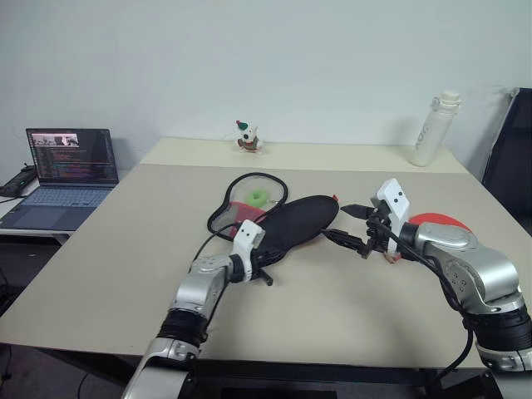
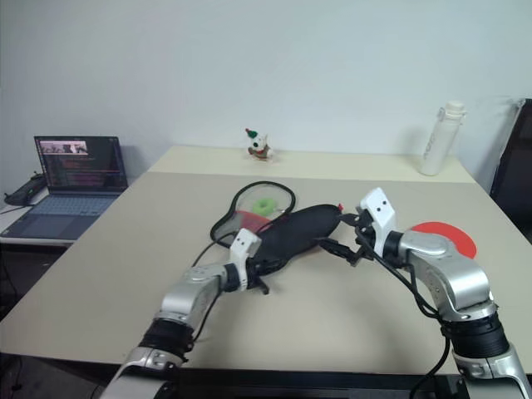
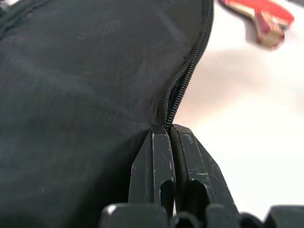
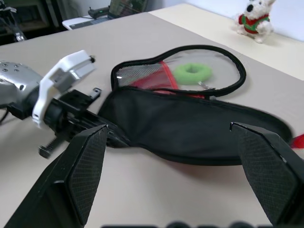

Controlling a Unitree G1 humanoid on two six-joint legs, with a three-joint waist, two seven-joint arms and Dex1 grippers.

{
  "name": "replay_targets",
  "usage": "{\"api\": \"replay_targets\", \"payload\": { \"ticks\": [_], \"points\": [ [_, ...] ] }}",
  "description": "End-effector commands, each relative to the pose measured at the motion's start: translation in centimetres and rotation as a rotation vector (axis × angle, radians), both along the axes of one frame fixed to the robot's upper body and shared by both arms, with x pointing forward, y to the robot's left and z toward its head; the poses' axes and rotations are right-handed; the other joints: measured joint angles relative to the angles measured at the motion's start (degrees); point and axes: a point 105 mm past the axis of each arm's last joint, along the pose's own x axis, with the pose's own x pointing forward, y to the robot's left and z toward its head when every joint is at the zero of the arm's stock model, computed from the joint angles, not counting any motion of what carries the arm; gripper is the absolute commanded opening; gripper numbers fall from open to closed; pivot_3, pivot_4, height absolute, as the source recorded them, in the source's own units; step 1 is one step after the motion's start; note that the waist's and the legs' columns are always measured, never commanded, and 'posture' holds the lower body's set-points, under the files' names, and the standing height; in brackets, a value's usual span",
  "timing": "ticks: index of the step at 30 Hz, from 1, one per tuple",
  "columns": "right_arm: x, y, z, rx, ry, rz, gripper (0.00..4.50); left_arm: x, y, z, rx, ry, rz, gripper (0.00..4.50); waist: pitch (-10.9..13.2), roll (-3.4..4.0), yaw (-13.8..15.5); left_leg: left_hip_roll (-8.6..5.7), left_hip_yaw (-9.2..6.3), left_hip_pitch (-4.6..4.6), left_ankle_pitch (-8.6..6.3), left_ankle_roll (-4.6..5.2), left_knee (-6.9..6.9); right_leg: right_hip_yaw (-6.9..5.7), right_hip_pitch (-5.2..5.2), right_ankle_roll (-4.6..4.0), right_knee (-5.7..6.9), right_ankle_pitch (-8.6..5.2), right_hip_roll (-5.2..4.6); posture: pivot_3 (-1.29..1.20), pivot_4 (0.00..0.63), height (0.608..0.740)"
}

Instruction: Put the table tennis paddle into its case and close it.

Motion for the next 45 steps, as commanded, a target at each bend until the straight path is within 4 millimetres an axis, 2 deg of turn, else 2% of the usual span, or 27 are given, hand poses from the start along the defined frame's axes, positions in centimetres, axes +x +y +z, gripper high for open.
{"api": "replay_targets", "payload": {
  "ticks": [1, 2, 5, 8, 11, 15, 17, 19, 21, 24, 32, 35, 45],
  "points": [
    [-0.4, -0.6, 1.3, 0.016, -0.031, 0.002, 4.50, 0.8, -1.9, 2.7, -0.027, -0.074, 0.009, 0.04, 0.0, 0.00, -0.1, 0.00, 0.01, 0.00, 0.00, 0.00, 0.00, 0.01, -0.01, 0.00, 0.00, 0.00, 0.00, 0.00, 0.150, 0.740],
    [-0.5, -0.7, 1.2, 0.016, -0.022, 0.000, 4.50, 0.8, -2.3, 3.0, -0.042, -0.072, 0.010, 0.04, 0.0, 0.00, -0.1, 0.00, 0.02, 0.00, 0.03, -0.05, -0.01, 0.01, -0.01, 0.00, -0.01, 0.00, 0.00, 0.00, 0.150, 0.740],
    [-0.6, -1.1, 1.1, 0.024, 0.003, -0.016, 4.50, 0.4, -2.7, 3.5, -0.069, -0.078, -0.004, 0.66, 0.0, 0.00, -0.2, 0.00, 0.05, 0.00, 0.06, -0.10, -0.03, 0.01, -0.01, 0.00, -0.07, 0.00, 0.01, 0.00, 0.150, 0.740],
    [-0.6, -1.5, 0.7, 0.019, 0.024, -0.038, 4.50, -0.7, -2.4, 4.2, -0.065, -0.115, -0.054, 1.78, 0.0, 0.00, -0.3, 0.01, 0.07, 0.00, 0.11, -0.18, -0.07, 0.02, -0.01, 0.00, -0.11, 0.00, 0.01, 0.00, 0.150, 0.740],
    [-0.3, -1.9, 0.1, 0.002, 0.028, -0.086, 4.50, -2.2, -0.9, 4.4, -0.075, -0.117, -0.110, 2.81, 0.0, 0.01, -0.4, 0.04, 0.08, 0.01, 0.13, -0.23, -0.10, 0.05, -0.02, -0.01, -0.13, -0.01, 0.02, 0.00, 0.150, 0.740],
    [0.0, -1.9, -1.0, -0.008, 0.069, -0.122, 4.50, -3.8, 2.0, 4.9, -0.083, -0.126, -0.146, 2.81, 0.0, 0.01, -0.9, 0.06, 0.08, 0.01, 0.15, -0.25, -0.10, 0.04, -0.02, -0.02, -0.12, -0.01, 0.02, 0.00, 0.150, 0.740],
    [0.2, -1.7, -1.9, 0.002, 0.119, -0.144, 4.50, -3.8, 4.1, 5.4, -0.076, -0.150, -0.100, 2.81, 0.0, 0.01, -1.2, 0.07, 0.06, 0.02, 0.15, -0.25, -0.09, 0.04, -0.01, -0.02, -0.12, -0.01, 0.02, 0.00, 0.150, 0.740],
    [1.1, -1.7, -3.7, 0.031, 0.226, -0.234, 4.50, -3.5, 7.3, 6.2, -0.058, -0.179, -0.010, 2.81, 0.0, -0.01, -1.4, 0.07, 0.02, 0.02, 0.15, -0.25, -0.10, 0.01, -0.01, -0.02, -0.10, -0.01, 0.02, 0.00, 0.150, 0.740],
    [1.5, -1.7, -4.6, 0.034, 0.282, -0.287, 4.50, -3.5, 8.6, 6.5, -0.049, -0.189, 0.026, 2.81, 0.0, -0.01, -1.6, 0.11, -0.02, 0.04, 0.15, -0.25, -0.10, -0.01, 0.01, -0.02, -0.08, -0.01, 0.03, 0.00, 0.150, 0.740],
    [2.0, -0.6, -6.4, 0.053, 0.374, -0.317, 4.50, -4.0, 11.3, 7.1, -0.032, -0.205, 0.078, 2.81, 0.0, -0.02, -1.6, 0.06, 0.03, 0.03, 0.14, -0.25, -0.11, 0.03, 0.01, -0.02, -0.10, -0.01, -0.01, 0.00, 0.150, 0.740],
    [3.5, 3.5, -8.0, 0.100, 0.421, -0.306, 4.50, -4.3, 13.5, 9.7, -0.062, -0.294, 0.157, 2.81, 0.0, -0.02, -1.6, 0.08, 0.02, 0.02, 0.13, -0.22, -0.14, 0.00, -0.04, -0.02, -0.08, -0.01, 0.00, 0.00, 0.150, 0.740],
    [3.7, 5.9, -7.7, 0.137, 0.424, -0.259, 4.50, -4.4, 13.9, 9.9, -0.056, -0.301, 0.183, 2.81, 0.0, -0.03, -1.6, 0.08, 0.02, 0.01, 0.12, -0.22, -0.15, 0.00, -0.05, -0.02, -0.09, -0.01, 0.00, 0.00, 0.150, 0.740],
    [4.1, 10.4, -8.3, 0.141, 0.421, -0.198, 4.50, -4.9, 14.0, 9.5, -0.053, -0.287, 0.209, 2.81, 0.0, -0.03, -1.7, 0.10, 0.03, 0.01, 0.12, -0.22, -0.20, 0.00, -0.08, -0.03, -0.09, -0.01, 0.00, 0.00, 0.150, 0.740]
  ]
}}
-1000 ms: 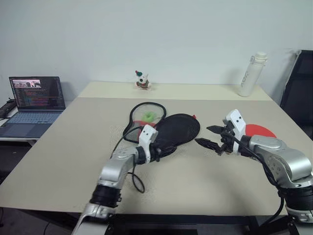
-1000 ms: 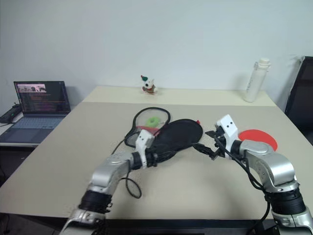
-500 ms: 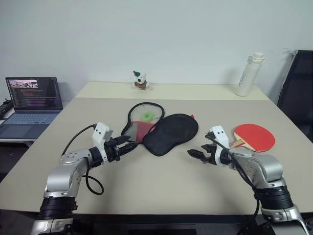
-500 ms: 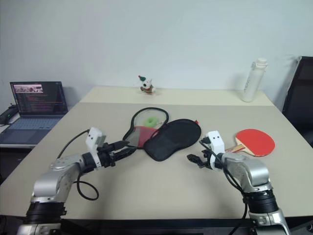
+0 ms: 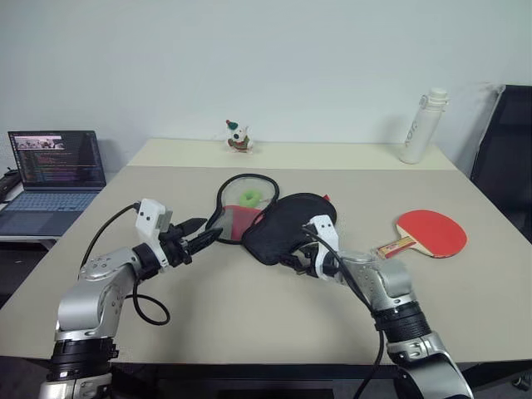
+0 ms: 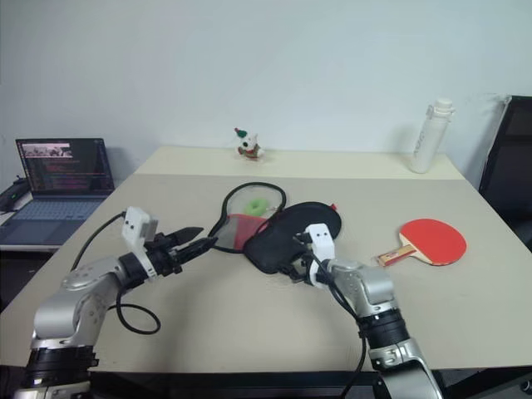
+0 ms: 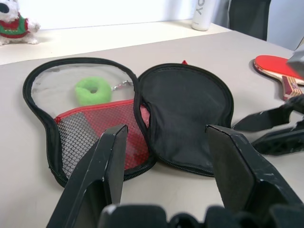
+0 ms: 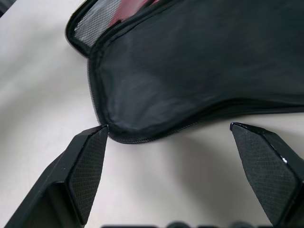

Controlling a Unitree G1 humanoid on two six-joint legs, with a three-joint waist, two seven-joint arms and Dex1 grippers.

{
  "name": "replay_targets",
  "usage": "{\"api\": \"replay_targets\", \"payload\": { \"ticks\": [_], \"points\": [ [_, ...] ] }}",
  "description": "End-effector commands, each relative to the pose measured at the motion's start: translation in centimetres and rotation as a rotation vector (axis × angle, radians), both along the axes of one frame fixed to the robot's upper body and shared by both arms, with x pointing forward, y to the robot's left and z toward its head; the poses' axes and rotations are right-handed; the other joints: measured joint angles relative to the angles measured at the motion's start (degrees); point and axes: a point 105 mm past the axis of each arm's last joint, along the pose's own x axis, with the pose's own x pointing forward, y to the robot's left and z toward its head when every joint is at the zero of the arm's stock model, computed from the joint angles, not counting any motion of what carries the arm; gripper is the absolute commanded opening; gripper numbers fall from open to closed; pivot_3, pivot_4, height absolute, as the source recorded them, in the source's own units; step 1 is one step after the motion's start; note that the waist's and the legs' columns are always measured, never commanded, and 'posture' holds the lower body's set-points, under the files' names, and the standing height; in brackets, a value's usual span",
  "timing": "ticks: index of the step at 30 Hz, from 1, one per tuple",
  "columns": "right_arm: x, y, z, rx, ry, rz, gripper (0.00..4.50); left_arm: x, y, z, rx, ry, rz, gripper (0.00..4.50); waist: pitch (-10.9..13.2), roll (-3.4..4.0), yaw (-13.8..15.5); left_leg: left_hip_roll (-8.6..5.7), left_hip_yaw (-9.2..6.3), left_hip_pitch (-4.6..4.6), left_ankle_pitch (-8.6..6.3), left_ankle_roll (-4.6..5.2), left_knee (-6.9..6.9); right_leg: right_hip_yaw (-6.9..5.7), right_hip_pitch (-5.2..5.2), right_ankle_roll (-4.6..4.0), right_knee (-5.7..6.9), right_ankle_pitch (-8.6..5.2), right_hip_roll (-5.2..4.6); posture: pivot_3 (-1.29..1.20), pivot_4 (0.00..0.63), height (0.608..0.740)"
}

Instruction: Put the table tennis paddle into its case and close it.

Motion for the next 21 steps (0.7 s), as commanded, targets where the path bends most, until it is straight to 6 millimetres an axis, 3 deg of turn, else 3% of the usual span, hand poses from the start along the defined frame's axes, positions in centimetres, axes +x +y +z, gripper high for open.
{"api": "replay_targets", "payload": {
  "ticks": [1, 14, 17, 21],
  "points": [
    [0.6, 1.4, 1.8, 0.002, -0.086, 0.019, 4.50, -0.4, 0.1, 1.5, 0.009, -0.056, 0.005, 2.81, 0.0, 0.00, 0.0, 0.00, 0.00, 0.00, 0.00, 0.00, 0.00, 0.00, 0.00, 0.00, 0.00, 0.00, 0.00, 0.00, 0.150, 0.740],
    [1.2, 3.9, 2.9, 0.115, -0.062, -0.034, 4.50, -0.4, -0.4, 1.2, 0.011, -0.051, 0.005, 2.81, 0.0, 0.00, 0.0, 0.02, 0.00, 0.00, -0.01, 0.01, -0.02, -0.02, -0.03, 0.00, 0.03, 0.00, 0.00, 0.00, 0.150, 0.740],
    [1.5, 4.2, 2.6, 0.145, -0.015, -0.070, 3.87, -0.4, -0.5, 1.2, 0.014, -0.052, 0.000, 2.85, 0.0, 0.00, 0.0, 0.03, 0.00, 0.00, 0.00, -0.01, -0.03, -0.02, -0.03, 0.00, 0.03, 0.00, 0.00, 0.00, 0.150, 0.740],
    [1.3, 4.7, 2.5, 0.165, 0.014, -0.070, 2.48, -0.6, -0.7, 1.0, 0.028, -0.050, -0.008, 2.85, 0.0, 0.00, -0.1, 0.02, 0.00, 0.00, -0.01, -0.01, -0.04, -0.02, -0.04, -0.01, 0.02, 0.00, -0.01, 0.00, 0.150, 0.740]
  ]
}}
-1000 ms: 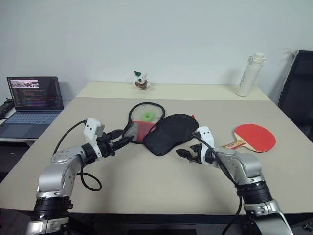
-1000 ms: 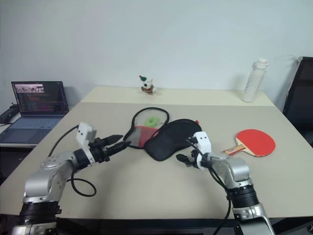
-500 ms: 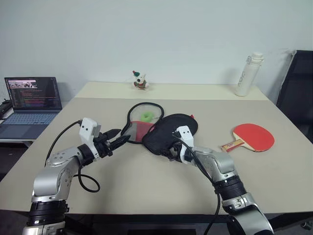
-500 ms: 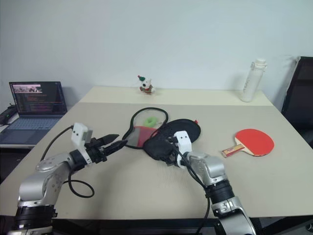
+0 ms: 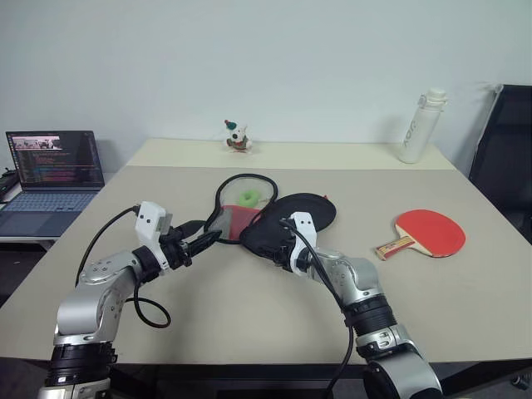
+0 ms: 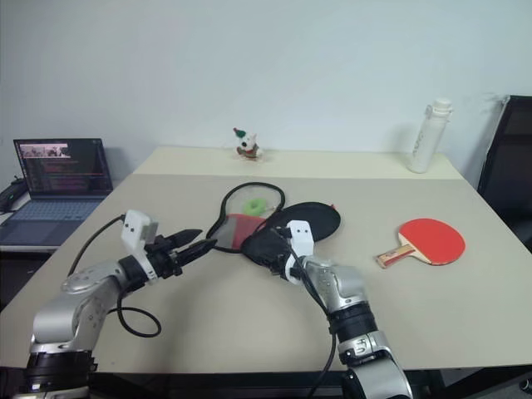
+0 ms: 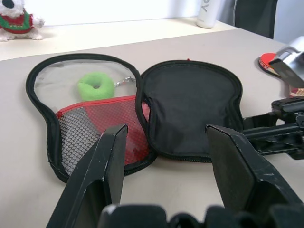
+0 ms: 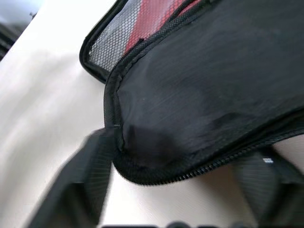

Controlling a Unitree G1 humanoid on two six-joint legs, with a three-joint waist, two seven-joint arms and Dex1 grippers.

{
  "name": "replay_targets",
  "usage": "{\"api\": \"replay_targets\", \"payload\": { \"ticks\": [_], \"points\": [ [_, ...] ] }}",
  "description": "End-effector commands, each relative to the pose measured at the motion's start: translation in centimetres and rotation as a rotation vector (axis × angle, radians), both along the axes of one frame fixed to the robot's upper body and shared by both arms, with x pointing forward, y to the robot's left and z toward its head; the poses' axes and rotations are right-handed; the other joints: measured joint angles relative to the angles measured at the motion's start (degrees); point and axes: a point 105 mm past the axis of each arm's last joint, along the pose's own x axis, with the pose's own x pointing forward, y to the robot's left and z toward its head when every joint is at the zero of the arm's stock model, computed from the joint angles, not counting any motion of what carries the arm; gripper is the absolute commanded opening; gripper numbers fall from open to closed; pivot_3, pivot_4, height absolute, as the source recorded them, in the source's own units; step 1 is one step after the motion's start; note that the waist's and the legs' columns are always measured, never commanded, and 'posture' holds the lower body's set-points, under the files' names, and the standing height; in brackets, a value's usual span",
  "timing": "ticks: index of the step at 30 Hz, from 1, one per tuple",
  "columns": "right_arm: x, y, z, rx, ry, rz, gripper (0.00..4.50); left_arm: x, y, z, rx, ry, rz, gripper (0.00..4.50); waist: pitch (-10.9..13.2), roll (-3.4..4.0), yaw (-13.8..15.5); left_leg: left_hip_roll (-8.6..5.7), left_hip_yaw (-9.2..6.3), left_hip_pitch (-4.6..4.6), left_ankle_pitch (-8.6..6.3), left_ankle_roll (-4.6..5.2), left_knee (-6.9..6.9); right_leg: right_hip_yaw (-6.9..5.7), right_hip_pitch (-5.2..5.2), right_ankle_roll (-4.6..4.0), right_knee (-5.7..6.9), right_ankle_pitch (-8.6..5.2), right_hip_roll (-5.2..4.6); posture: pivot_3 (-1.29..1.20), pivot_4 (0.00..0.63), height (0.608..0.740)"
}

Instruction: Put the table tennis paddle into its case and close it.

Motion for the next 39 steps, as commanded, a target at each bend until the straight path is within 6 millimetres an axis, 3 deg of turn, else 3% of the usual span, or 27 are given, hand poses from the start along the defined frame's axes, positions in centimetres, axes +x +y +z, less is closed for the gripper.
{"api": "replay_targets", "payload": {
  "ticks": [1, 7, 13, 23, 28, 32, 39],
  "points": [
    [0.0, 1.0, 1.8, 0.061, -0.020, 0.017, 2.12, -0.6, -0.5, 1.1, 0.025, -0.051, -0.024, 2.85, 0.0, 0.00, 0.0, 0.00, 0.00, 0.00, 0.00, 0.00, 0.00, 0.00, 0.00, 0.00, -0.01, 0.00, 0.00, 0.00, 0.150, 0.740],
    [-0.5, 1.1, 1.4, 0.094, 0.044, 0.030, 0.04, -0.9, -0.8, 0.9, 0.029, -0.050, -0.028, 2.85, 0.0, 0.00, 0.0, 0.01, 0.00, 0.00, -0.02, 0.03, -0.04, 0.00, -0.02, 0.00, 0.00, 0.00, 0.00, 0.00, 0.150, 0.740],
    [-1.8, -0.7, 1.5, 0.169, 0.203, 0.102, 0.04, -1.6, -1.6, 0.2, 0.032, -0.037, -0.056, 2.85, 0.0, 0.00, 0.0, 0.01, 0.01, 0.00, -0.07, 0.12, -0.06, 0.00, -0.01, -0.01, -0.01, 0.00, -0.01, 0.00, 0.150, 0.740],
    [-0.7, -9.9, 2.8, 0.002, 0.226, 0.106, 0.04, -2.7, -3.6, -0.2, 0.060, -0.020, -0.183, 2.85, 0.0, 0.00, 0.1, -0.02, 0.03, -0.01, -0.10, 0.18, -0.09, 0.02, -0.04, -0.02, -0.05, -0.01, 0.00, 0.00, 0.150, 0.740],
    [-1.5, -12.8, 2.7, -0.118, 0.249, 0.184, 0.04, -3.2, -3.8, 0.3, 0.081, -0.002, -0.277, 2.85, 0.0, -0.02, 0.0, -0.02, 0.09, -0.01, -0.11, 0.18, -0.19, 0.08, -0.09, -0.04, -0.12, -0.03, 0.01, 0.00, 0.150, 0.740],
    [-1.5, -13.7, 2.5, -0.183, 0.252, 0.230, 0.04, -3.2, -3.7, 0.4, 0.117, 0.002, -0.308, 2.85, 0.0, -0.02, 0.0, -0.02, 0.14, -0.02, -0.11, 0.18, -0.20, 0.12, -0.12, -0.06, -0.14, -0.04, 0.03, 0.00, 0.150, 0.740],
    [-0.7, -13.4, 2.3, -0.249, 0.216, 0.289, 0.04, -3.1, -3.9, 0.3, 0.121, 0.000, -0.310, 2.85, 0.1, -0.05, 0.0, 0.00, 0.15, -0.02, -0.11, 0.18, -0.18, 0.12, -0.12, -0.05, -0.14, -0.04, 0.03, 0.00, 0.150, 0.740]
  ]
}}
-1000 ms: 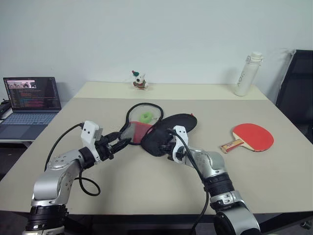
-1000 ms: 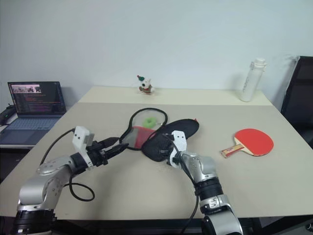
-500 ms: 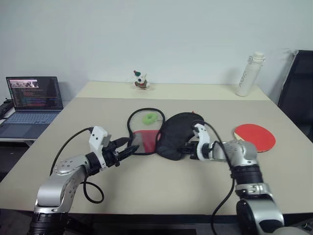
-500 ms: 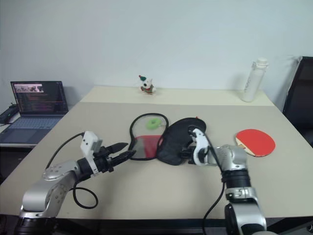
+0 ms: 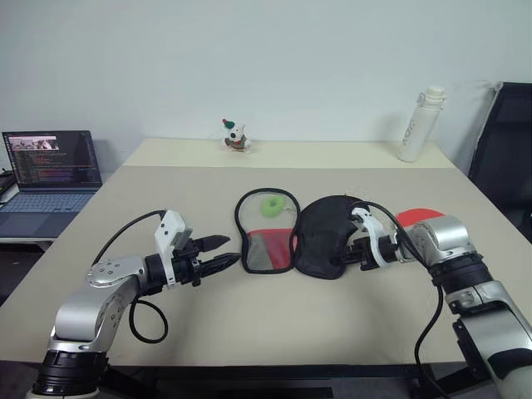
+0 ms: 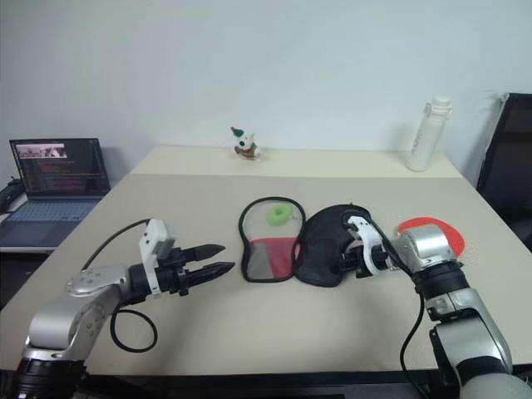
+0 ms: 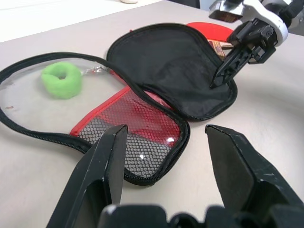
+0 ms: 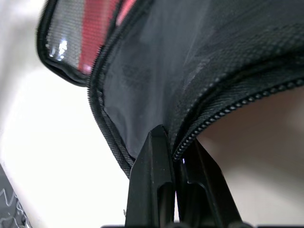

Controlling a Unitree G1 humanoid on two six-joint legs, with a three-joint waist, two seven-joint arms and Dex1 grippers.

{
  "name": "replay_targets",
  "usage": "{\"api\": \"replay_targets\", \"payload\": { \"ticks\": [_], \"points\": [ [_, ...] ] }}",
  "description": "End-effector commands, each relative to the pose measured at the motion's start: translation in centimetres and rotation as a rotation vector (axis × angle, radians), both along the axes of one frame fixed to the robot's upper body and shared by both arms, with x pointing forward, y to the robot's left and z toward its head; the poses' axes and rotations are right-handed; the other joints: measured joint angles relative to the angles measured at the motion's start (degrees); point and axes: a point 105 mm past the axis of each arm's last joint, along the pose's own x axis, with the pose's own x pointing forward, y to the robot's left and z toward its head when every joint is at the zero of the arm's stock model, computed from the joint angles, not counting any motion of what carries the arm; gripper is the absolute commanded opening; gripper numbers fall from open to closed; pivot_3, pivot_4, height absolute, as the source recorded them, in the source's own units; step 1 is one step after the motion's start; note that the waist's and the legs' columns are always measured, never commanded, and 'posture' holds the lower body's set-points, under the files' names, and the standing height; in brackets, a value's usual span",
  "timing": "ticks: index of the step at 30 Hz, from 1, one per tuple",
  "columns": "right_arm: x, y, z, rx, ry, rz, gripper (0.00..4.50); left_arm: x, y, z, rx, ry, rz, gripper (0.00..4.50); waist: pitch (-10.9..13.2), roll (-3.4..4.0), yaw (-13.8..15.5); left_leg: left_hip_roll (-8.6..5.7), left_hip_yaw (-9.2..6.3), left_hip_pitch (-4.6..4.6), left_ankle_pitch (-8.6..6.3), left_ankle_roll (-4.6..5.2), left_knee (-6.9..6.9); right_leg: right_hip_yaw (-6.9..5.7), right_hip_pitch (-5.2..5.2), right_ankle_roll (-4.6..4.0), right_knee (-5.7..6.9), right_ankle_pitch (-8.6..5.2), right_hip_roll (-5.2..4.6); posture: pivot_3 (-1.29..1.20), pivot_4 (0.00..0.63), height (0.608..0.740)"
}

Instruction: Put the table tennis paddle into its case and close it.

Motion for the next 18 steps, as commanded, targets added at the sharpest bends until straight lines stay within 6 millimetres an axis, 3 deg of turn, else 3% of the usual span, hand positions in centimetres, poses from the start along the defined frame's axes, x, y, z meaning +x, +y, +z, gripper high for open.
{"api": "replay_targets", "payload": {
  "ticks": [1, 9, 17, 18],
  "points": [
    [0.8, 0.0, 0.7, -0.018, -0.057, 0.029, 0.04, -0.1, -0.5, 0.9, 0.001, -0.040, -0.022, 2.85, 0.0, -0.01, 0.1, 0.00, 0.00, 0.00, 0.00, 0.00, 0.00, 0.00, 0.00, 0.00, -0.01, 0.00, 0.00, 0.00, 0.150, 0.740],
    [2.6, -2.9, 0.4, -0.093, -0.084, -0.030, 0.04, -0.2, -0.4, 0.6, 0.007, -0.040, -0.011, 2.85, 0.0, 0.00, 0.1, -0.01, 0.01, 0.00, 0.00, -0.01, 0.02, 0.00, -0.01, 0.00, 0.01, 0.00, -0.01, 0.00, 0.150, 0.740],
    [3.3, -3.6, 1.0, -0.080, -0.105, -0.071, 0.04, 0.1, -0.8, 0.4, 0.009, -0.043, -0.020, 2.85, 0.1, 0.00, 0.1, -0.01, 0.01, 0.00, 0.01, -0.02, 0.02, -0.01, 0.00, 0.00, 0.01, 0.00, -0.01, 0.00, 0.150, 0.740],
    [3.4, -3.9, 1.0, -0.083, -0.110, -0.086, 0.23, 0.1, -0.8, 0.4, 0.010, -0.044, -0.022, 2.85, 0.1, 0.00, 0.1, -0.01, 0.01, -0.01, 0.01, -0.02, 0.03, -0.01, 0.01, 0.00, 0.01, 0.00, -0.01, 0.00, 0.150, 0.740]
  ]
}}
